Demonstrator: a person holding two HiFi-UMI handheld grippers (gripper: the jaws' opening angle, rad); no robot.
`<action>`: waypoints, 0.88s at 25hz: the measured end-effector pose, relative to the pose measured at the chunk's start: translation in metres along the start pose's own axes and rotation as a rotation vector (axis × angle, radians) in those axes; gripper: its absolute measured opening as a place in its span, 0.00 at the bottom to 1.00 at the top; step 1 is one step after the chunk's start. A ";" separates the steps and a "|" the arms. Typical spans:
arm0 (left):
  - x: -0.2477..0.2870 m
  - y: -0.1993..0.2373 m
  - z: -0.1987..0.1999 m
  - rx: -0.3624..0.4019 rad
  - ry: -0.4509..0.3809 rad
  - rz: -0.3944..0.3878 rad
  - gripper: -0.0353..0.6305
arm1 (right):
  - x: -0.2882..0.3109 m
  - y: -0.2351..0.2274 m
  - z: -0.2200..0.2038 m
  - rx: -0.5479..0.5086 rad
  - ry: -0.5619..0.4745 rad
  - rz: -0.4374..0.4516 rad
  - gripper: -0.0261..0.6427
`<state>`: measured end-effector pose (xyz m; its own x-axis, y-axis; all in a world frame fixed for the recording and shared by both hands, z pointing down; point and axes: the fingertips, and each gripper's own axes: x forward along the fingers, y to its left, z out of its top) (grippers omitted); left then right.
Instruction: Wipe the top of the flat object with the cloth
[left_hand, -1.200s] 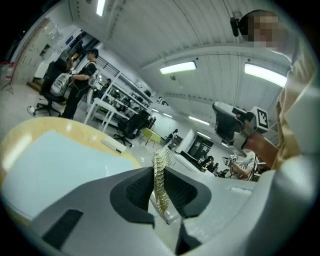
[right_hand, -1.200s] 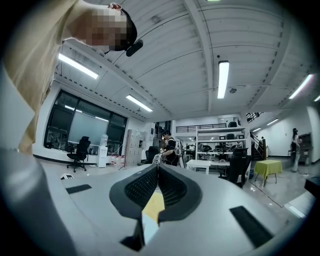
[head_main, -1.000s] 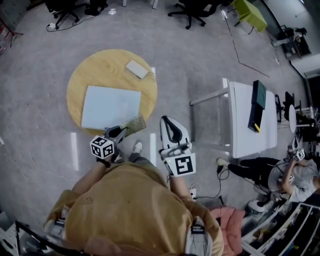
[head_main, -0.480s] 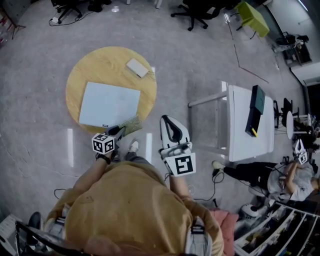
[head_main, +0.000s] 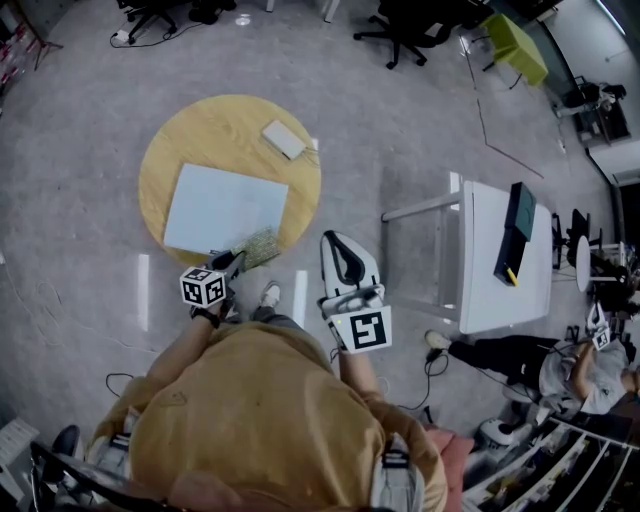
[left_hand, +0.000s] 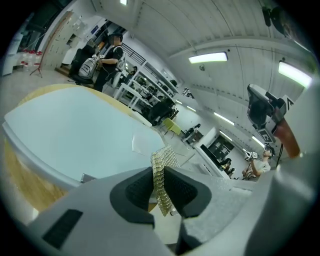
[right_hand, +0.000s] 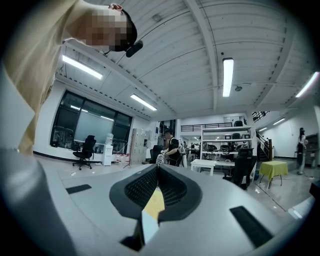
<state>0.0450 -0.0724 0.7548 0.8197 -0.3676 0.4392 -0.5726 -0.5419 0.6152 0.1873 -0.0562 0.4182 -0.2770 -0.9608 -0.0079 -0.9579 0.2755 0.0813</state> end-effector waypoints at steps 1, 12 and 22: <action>-0.001 0.003 0.000 -0.004 -0.003 0.007 0.15 | 0.001 0.000 0.000 0.001 -0.002 0.003 0.04; -0.036 0.042 0.019 -0.049 -0.071 0.113 0.15 | 0.023 0.012 0.003 0.016 -0.024 0.058 0.04; -0.076 0.087 0.033 -0.102 -0.156 0.211 0.15 | 0.041 0.025 0.008 0.009 -0.045 0.104 0.04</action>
<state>-0.0666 -0.1166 0.7527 0.6698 -0.5803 0.4633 -0.7225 -0.3653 0.5870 0.1511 -0.0885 0.4116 -0.3778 -0.9248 -0.0449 -0.9244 0.3740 0.0749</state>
